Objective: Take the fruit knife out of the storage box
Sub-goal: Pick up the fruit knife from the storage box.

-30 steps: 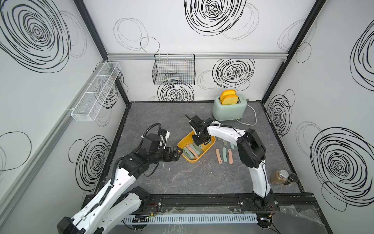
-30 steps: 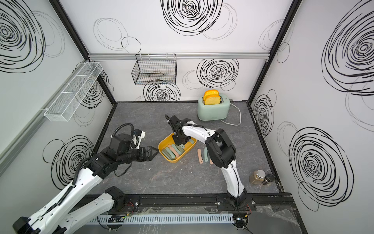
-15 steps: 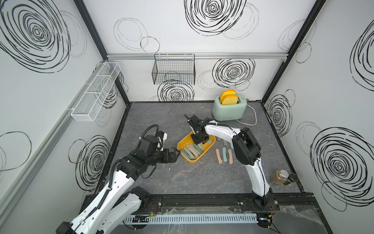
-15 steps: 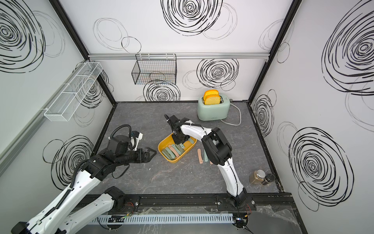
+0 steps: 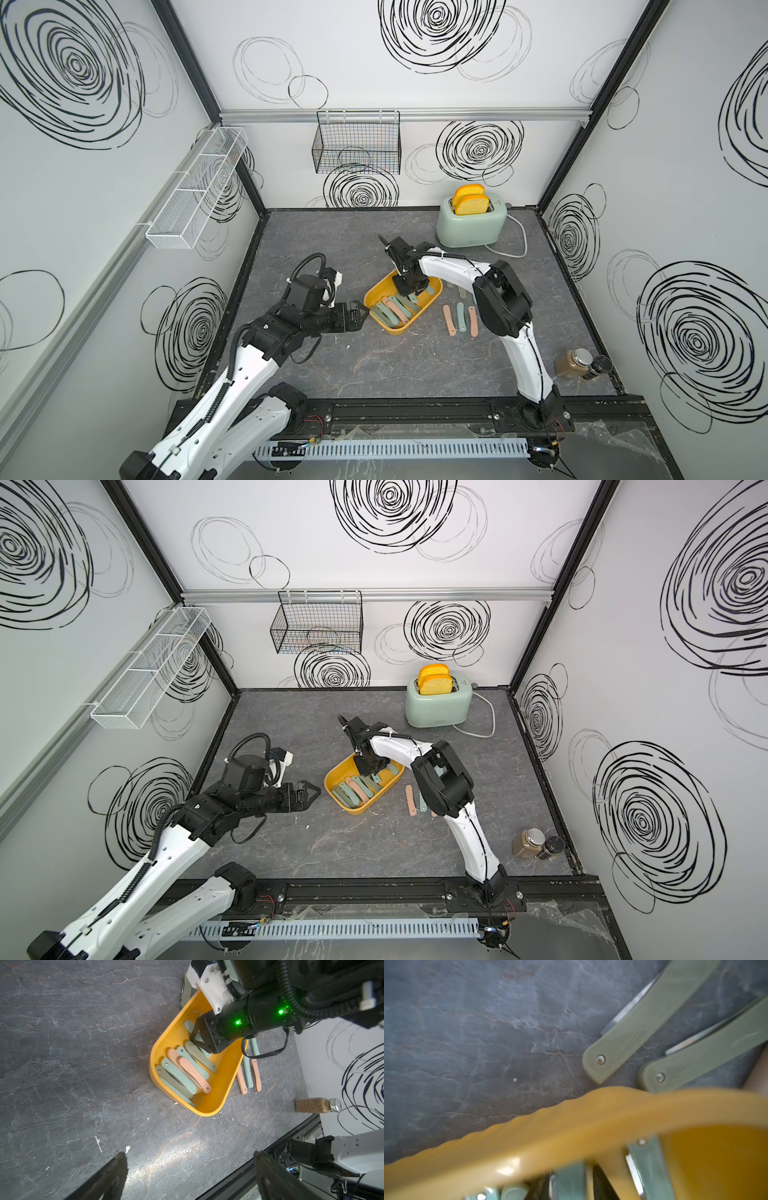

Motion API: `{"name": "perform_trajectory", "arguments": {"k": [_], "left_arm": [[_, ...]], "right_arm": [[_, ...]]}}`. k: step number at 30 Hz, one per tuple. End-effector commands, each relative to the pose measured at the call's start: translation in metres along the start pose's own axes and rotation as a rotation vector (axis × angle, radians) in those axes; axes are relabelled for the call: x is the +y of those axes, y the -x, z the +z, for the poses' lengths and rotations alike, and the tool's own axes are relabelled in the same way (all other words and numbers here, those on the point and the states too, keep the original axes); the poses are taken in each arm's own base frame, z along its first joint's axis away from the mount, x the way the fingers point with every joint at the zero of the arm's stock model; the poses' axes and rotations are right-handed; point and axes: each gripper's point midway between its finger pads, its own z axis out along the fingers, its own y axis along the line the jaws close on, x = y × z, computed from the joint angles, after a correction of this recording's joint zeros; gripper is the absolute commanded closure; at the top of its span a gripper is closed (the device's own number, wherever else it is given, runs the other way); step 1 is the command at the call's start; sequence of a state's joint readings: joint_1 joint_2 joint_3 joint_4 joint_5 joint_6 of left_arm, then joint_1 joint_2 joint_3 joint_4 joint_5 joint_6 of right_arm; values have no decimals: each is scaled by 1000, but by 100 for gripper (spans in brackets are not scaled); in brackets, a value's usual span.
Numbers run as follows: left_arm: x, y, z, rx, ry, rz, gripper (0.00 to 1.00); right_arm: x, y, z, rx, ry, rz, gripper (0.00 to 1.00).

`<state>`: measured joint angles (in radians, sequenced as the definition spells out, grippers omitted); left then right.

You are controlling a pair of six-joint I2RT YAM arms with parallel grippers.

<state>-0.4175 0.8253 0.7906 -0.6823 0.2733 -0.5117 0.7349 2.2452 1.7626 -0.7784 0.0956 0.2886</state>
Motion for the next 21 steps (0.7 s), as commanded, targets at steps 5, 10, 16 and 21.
{"name": "perform_trajectory", "arguments": {"k": [5, 10, 16, 21], "left_arm": [[-1, 4, 0, -16, -16, 17, 2], [-2, 6, 0, -19, -18, 15, 2], [-5, 9, 0, -24, -28, 12, 2], [-8, 14, 0, -34, -36, 9, 2]], "right_arm": [[-12, -25, 26, 108, -39, 10, 63], [-9, -27, 26, 115, -31, 8, 73], [-11, -14, 10, 79, -32, 13, 78], [-12, 15, -21, 15, -13, 39, 78]]}}
